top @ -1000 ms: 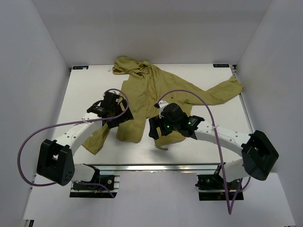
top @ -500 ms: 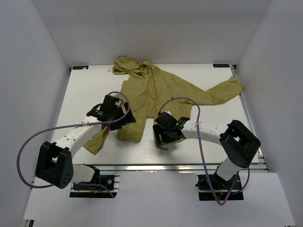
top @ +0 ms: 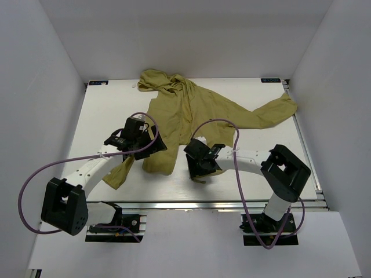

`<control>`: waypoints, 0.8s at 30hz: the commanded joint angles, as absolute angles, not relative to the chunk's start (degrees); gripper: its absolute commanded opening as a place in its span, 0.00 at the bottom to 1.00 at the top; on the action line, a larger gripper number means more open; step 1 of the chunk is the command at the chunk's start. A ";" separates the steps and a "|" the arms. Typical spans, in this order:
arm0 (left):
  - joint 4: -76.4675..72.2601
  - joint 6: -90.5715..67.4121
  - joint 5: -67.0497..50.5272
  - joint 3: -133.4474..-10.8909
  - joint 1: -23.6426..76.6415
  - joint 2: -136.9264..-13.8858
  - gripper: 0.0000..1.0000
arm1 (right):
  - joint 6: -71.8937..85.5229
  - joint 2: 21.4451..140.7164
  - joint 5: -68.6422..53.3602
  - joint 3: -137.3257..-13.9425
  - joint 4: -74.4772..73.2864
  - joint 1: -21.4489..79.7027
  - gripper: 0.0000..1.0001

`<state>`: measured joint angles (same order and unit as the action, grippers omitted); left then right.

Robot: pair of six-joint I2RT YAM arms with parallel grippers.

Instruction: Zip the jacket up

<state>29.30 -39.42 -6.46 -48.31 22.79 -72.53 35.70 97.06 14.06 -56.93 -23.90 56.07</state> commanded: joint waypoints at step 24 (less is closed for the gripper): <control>29.26 -35.16 -13.36 -46.93 25.84 -72.50 0.98 | 32.35 94.58 12.22 -56.43 -19.87 56.87 0.00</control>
<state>30.41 -36.64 -9.52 -47.33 24.23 -72.64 34.24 98.37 14.41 -58.13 -23.00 56.82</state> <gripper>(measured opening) 0.981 0.015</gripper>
